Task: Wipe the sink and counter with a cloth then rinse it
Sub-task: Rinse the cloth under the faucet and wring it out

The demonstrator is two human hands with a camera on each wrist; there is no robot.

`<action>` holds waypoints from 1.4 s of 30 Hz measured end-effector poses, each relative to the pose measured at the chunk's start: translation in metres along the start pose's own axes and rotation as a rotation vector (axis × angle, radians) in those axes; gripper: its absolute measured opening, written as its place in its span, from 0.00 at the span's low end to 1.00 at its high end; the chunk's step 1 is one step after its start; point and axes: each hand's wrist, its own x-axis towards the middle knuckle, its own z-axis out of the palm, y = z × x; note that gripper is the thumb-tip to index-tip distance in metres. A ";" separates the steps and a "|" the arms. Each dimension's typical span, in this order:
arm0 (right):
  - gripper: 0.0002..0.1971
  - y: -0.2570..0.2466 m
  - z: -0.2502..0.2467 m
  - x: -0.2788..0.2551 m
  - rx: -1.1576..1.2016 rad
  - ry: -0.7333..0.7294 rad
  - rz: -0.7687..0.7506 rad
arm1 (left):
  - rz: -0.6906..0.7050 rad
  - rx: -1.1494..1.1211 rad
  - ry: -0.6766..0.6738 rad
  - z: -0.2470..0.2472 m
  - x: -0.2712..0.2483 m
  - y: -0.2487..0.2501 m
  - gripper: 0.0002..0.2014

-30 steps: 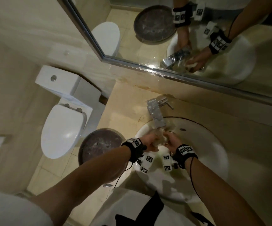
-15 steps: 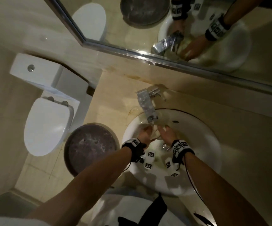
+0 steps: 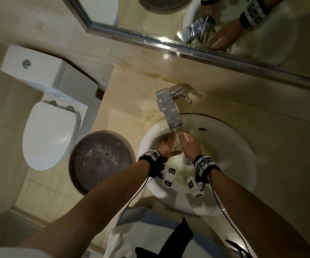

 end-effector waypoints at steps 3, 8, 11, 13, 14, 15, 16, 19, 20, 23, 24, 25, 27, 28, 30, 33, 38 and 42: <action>0.21 0.003 0.005 0.010 0.026 0.067 0.050 | 0.068 -0.020 -0.003 0.003 -0.012 0.004 0.19; 0.17 0.005 0.002 0.011 -0.111 0.014 -0.037 | 0.169 0.193 -0.001 -0.005 -0.010 -0.014 0.19; 0.16 0.001 -0.002 0.010 -0.146 -0.026 -0.044 | 0.118 0.181 -0.018 -0.004 -0.010 -0.006 0.21; 0.17 -0.002 0.002 0.009 -0.068 -0.014 -0.026 | 0.091 0.166 0.020 0.001 -0.002 -0.002 0.24; 0.17 -0.005 0.005 0.007 -0.039 -0.002 -0.039 | 0.083 0.148 0.058 0.003 0.005 -0.004 0.25; 0.16 -0.007 0.007 0.004 -0.016 0.006 -0.058 | 0.074 0.134 0.089 0.007 0.007 -0.004 0.25; 0.14 -0.008 0.010 0.002 0.011 0.009 -0.072 | 0.070 0.098 0.108 0.010 0.011 -0.004 0.24; 0.10 -0.007 0.011 0.000 0.043 0.015 -0.082 | 0.090 0.114 0.110 0.009 0.007 -0.004 0.24; 0.12 -0.007 0.011 0.003 0.047 0.025 -0.079 | 0.110 0.130 0.100 0.007 0.005 -0.004 0.26; 0.18 -0.006 0.009 0.016 -0.058 0.034 -0.012 | 0.149 0.134 0.065 0.006 -0.008 -0.001 0.23; 0.20 -0.005 0.007 0.019 -0.121 0.014 0.022 | 0.150 0.134 0.055 0.006 -0.010 -0.001 0.22; 0.22 -0.004 0.007 0.020 -0.164 -0.007 0.047 | 0.145 0.139 0.047 0.006 -0.012 -0.002 0.22; 0.22 -0.002 0.008 0.021 -0.193 -0.019 0.042 | 0.145 0.098 0.054 0.009 -0.013 -0.001 0.22; 0.22 0.001 0.008 0.022 -0.196 -0.015 0.033 | 0.153 0.079 0.061 0.011 -0.012 0.001 0.21; 0.22 0.003 0.002 0.019 -0.198 -0.008 0.069 | 0.167 0.039 0.042 0.016 -0.013 0.005 0.19; 0.26 0.012 -0.014 0.011 -0.331 -0.027 0.149 | 0.128 -0.152 0.004 0.018 -0.014 0.005 0.12; 0.20 0.021 -0.022 0.007 0.194 -0.132 0.332 | 0.033 -0.340 0.052 0.013 -0.018 0.008 0.12; 0.24 0.008 -0.016 0.004 0.516 -0.237 0.426 | 0.060 -0.310 0.097 0.007 -0.016 0.010 0.17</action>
